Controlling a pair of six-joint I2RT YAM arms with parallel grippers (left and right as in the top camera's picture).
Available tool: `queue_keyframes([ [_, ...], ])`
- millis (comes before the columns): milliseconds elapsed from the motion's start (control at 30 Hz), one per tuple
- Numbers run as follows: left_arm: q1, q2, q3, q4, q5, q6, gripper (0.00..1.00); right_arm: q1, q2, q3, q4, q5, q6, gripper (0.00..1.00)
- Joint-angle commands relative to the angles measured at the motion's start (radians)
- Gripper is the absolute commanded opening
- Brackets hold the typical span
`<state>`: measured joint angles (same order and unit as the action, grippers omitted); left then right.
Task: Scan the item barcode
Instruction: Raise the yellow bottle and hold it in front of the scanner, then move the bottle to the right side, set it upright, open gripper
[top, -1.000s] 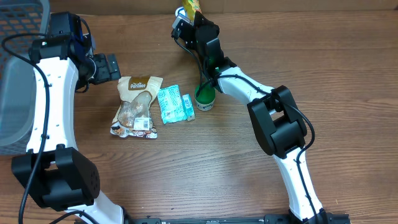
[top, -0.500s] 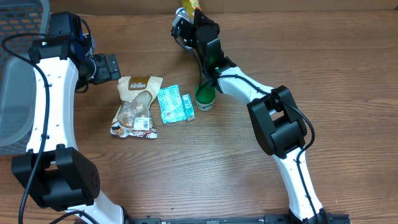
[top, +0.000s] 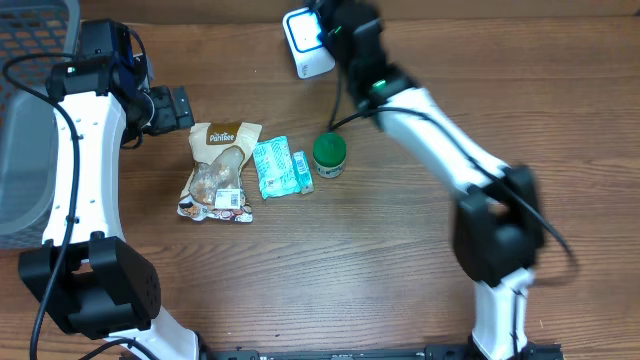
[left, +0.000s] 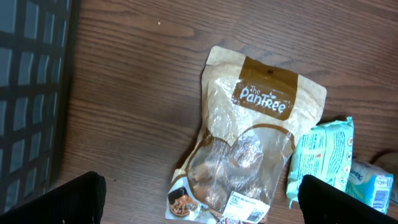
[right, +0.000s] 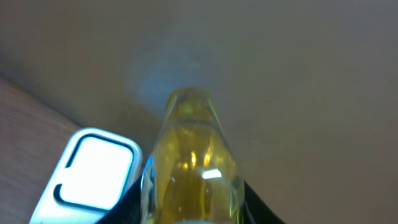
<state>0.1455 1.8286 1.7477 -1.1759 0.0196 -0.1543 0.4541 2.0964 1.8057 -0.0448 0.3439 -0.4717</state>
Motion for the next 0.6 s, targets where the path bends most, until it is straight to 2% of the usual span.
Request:
queue_keyframes([
  [0,-0.002,-0.024,0.022,0.002,0.003,-0.01,1.0,-0.094,-0.213,0.029,-0.206,0.013,0.266,0.04],
  [33,-0.002,-0.024,0.022,0.002,0.003,-0.01,1.0,-0.13,-0.248,0.029,-0.327,-0.008,0.317,0.04],
  [233,-0.002,-0.024,0.022,0.002,0.003,-0.01,1.0,-0.306,-0.3,0.029,-0.803,-0.144,0.476,0.04],
  [300,-0.002,-0.024,0.022,0.002,0.003,-0.01,1.0,-0.385,-0.298,0.024,-1.012,-0.257,0.507,0.04],
  [433,-0.002,-0.024,0.022,0.002,0.003,-0.01,1.0,-0.459,-0.298,0.002,-1.217,-0.32,0.51,0.04],
  [567,-0.002,-0.024,0.022,0.002,0.003,-0.01,1.0,-0.526,-0.298,-0.051,-1.275,-0.32,0.509,0.07],
])
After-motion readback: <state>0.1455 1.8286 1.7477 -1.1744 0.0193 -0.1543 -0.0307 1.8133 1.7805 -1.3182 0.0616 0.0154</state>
